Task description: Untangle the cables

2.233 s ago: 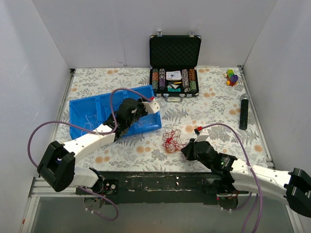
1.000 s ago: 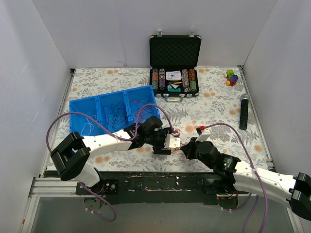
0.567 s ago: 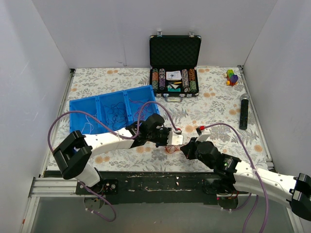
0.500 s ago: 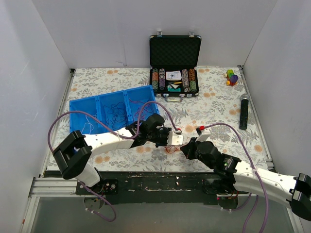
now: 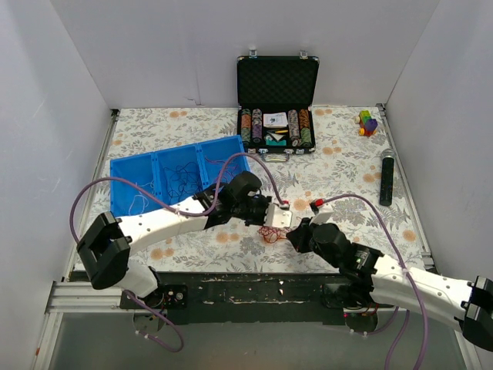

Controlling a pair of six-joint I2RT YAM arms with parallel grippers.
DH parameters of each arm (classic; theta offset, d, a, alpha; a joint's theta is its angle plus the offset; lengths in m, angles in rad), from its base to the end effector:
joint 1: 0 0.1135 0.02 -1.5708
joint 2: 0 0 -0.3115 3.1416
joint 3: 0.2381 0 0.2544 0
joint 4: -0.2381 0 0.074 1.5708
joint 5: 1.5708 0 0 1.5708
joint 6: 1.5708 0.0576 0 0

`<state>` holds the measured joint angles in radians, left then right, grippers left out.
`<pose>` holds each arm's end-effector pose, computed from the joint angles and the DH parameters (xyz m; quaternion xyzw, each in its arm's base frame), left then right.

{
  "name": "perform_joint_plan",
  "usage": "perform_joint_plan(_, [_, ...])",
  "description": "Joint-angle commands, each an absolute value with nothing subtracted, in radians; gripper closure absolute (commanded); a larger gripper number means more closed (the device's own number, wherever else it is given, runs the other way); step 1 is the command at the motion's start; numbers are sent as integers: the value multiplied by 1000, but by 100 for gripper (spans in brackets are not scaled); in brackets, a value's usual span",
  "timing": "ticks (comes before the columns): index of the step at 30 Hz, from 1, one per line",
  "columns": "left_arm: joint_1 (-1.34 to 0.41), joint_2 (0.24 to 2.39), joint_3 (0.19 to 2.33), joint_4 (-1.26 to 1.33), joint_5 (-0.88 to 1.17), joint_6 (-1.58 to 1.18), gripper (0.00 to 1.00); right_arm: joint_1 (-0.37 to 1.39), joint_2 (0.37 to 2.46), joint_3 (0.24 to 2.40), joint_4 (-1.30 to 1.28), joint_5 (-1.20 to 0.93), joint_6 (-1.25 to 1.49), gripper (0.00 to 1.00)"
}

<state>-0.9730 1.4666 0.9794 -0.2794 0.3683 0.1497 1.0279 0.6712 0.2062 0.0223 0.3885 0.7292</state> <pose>0.1664 -0.2813 0.2720 0.5423 0.7277 -0.3084 0.2852 0.0905 0.1077 0.1955 -0.0213 0.8353 0.2997 0.4604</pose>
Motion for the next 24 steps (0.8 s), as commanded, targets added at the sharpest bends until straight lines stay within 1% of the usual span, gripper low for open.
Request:
perform_joint_plan(1, [-971,1370,1190,-432,318,255,100,1029,644,281,2,379,680,78])
perform_joint_plan(2, [-971,1365,1233,-460,319,262,100,1029,635,287,2,373,670,68])
perform_joint_plan(4, [-971,1344,1285,-488,324,238,100,1029,614,310,-37,368,661,56])
perform_joint_plan(6, [-971,1316,1296,-492,331,183,100,1031,586,337,-40,357,632,53])
perform_joint_plan(9, [-971,1290,1217,-529,347,163,99,1028,577,382,-57,370,612,53])
perform_joint_plan(12, [-971,1288,1088,-488,345,69,80,1028,604,417,-116,390,618,53])
perform_joint_plan(13, [-971,1301,1054,-477,344,40,71,1028,603,420,-135,397,630,53])
perform_joint_plan(14, [-971,1321,1031,-466,341,22,68,1029,594,417,-149,403,644,53])
perform_joint_plan(17, [-969,1394,994,-410,327,-40,64,1029,543,388,-160,420,672,53])
perform_joint_plan(20, [-965,1480,1011,-365,353,-57,63,1028,493,367,-164,437,681,53])
perform_joint_plan(24, [-959,1554,1054,-344,377,-61,64,1028,486,370,-186,446,680,54])
